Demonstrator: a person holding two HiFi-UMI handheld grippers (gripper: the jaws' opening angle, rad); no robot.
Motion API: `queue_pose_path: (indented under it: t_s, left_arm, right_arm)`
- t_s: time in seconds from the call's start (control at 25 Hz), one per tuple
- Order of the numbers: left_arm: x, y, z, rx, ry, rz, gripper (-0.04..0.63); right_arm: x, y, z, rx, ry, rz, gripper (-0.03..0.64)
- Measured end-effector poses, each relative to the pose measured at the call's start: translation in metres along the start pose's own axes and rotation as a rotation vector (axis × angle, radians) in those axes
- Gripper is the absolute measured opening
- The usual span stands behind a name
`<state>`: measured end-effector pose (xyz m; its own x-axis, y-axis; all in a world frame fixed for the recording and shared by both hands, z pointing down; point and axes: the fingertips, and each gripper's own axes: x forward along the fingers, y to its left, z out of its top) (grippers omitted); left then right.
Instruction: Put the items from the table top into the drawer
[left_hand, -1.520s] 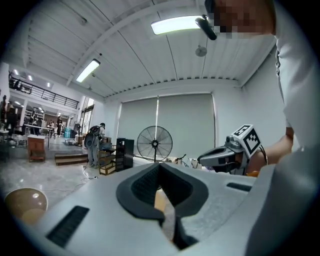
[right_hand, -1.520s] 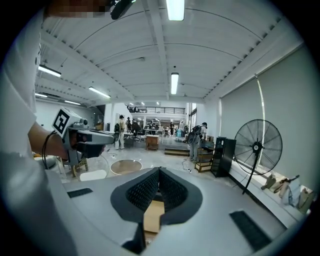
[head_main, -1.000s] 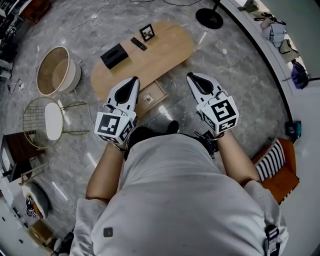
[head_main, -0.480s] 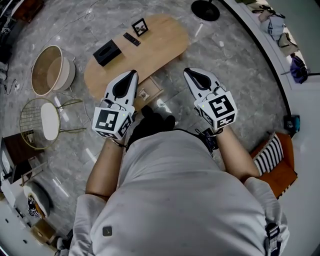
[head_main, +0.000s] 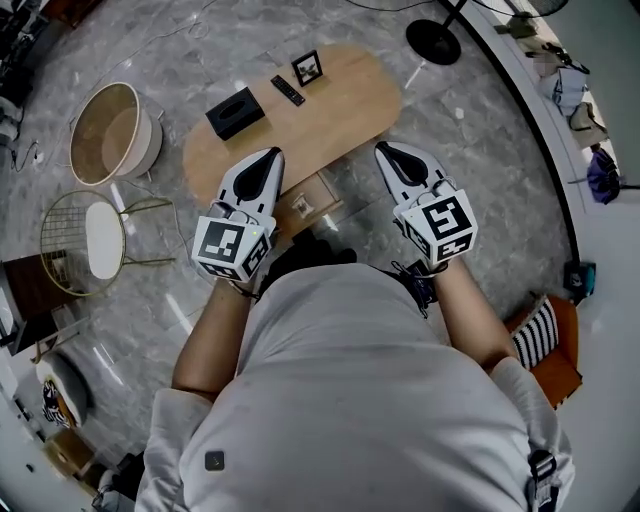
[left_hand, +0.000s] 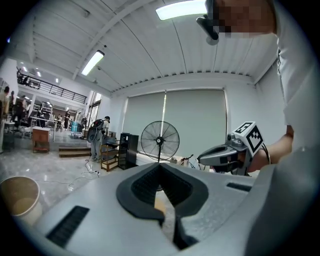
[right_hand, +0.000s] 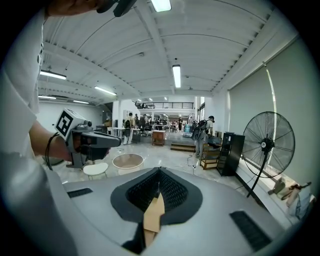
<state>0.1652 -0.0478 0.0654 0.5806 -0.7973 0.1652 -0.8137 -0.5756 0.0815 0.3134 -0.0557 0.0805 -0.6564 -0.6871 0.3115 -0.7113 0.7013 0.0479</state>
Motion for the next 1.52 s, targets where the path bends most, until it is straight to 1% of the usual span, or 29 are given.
queue_pose_path:
  t_s: [0.12,0.28,0.48,0.72,1.04,1.24,1.4,1.52]
  left_arm:
    - [0.001,0.031,0.005,-0.008,-0.005,0.011,0.009]
    - [0.004,0.065,0.017,0.001,-0.01,0.026,0.009]
    - [-0.003,0.103,0.015,-0.016,-0.011,0.062,0.009]
    - [0.009,0.13,0.007,-0.034,-0.005,0.11,0.009]
    - [0.037,0.164,-0.003,-0.065,0.02,0.223,0.009]
    - [0.067,0.195,-0.02,-0.096,0.053,0.285,0.009]
    - [0.094,0.22,-0.04,-0.117,0.08,0.321,0.009]
    - [0.112,0.244,-0.062,-0.136,0.105,0.345,0.009]
  right_arm:
    - [0.03,0.0,0.012,0.0,0.004,0.006,0.028]
    - [0.064,-0.001,0.026,-0.011,0.012,0.021,0.028]
    - [0.101,0.008,0.032,-0.017,0.033,0.051,0.028]
    - [0.139,-0.005,0.03,-0.028,0.051,0.097,0.028]
    - [0.207,-0.038,0.021,-0.039,0.082,0.206,0.028]
    - [0.268,-0.066,0.001,-0.025,0.136,0.254,0.028]
    - [0.32,-0.09,-0.032,0.023,0.198,0.278,0.032]
    - [0.363,-0.103,-0.065,0.071,0.252,0.297,0.041]
